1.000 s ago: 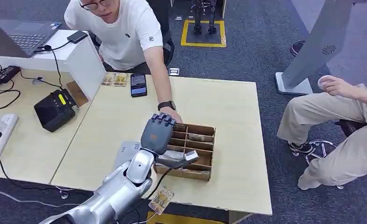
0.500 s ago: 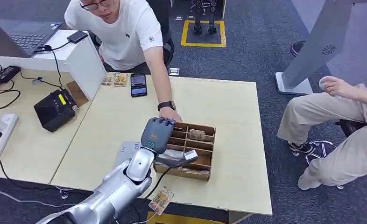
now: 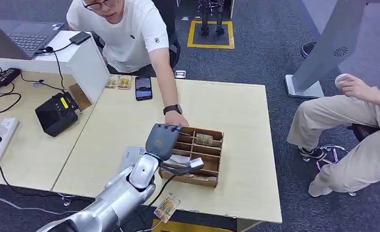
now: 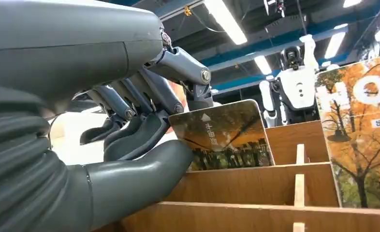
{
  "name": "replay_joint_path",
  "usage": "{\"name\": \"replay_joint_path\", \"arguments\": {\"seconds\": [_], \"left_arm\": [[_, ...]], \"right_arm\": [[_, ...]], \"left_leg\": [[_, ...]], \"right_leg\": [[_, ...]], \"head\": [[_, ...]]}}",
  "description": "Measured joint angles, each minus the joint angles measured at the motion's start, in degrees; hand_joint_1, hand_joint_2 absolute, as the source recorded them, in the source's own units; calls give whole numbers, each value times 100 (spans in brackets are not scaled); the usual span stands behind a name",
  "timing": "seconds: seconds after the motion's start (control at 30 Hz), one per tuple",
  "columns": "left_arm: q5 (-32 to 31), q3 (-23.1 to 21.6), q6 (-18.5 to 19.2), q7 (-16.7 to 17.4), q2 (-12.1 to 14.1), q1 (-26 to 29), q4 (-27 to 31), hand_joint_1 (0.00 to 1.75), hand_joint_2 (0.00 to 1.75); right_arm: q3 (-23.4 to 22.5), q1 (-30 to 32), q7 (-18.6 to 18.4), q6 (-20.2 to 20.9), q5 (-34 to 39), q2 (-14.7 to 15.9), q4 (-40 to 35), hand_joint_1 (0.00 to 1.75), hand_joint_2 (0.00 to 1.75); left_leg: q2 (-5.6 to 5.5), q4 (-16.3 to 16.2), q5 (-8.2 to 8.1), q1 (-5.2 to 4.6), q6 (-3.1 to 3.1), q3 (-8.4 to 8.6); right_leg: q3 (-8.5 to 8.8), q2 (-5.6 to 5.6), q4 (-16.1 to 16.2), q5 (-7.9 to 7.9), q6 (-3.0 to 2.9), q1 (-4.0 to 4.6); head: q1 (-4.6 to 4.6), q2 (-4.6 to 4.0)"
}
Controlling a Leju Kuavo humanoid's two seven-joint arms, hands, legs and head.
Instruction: Pass the card to the sensor for recognition and then transmit it.
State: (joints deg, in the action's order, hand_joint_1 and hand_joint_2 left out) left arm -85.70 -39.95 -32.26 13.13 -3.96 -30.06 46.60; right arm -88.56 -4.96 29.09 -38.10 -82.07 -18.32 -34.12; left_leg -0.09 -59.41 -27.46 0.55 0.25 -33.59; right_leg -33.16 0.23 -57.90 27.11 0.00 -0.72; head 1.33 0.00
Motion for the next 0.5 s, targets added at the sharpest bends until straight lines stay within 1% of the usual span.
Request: {"name": "replay_joint_path", "arguments": {"seconds": [0.17,0.5], "left_arm": [[17,37,-205,-153,2,40,6,175,175],[31,216,-197,-317,55,100,419,175,175]], "right_arm": [[2,0,15,0,13,0,0,0,175],[0,0,-4,-2,31,0,0,0,175]], "left_leg": [[0,0,0,0,0,0],[0,0,-1,0,1,-4]], "right_leg": [[-1,0,0,0,0,0],[-4,0,0,1,0,0]], "head": [[0,0],[0,0]]}}
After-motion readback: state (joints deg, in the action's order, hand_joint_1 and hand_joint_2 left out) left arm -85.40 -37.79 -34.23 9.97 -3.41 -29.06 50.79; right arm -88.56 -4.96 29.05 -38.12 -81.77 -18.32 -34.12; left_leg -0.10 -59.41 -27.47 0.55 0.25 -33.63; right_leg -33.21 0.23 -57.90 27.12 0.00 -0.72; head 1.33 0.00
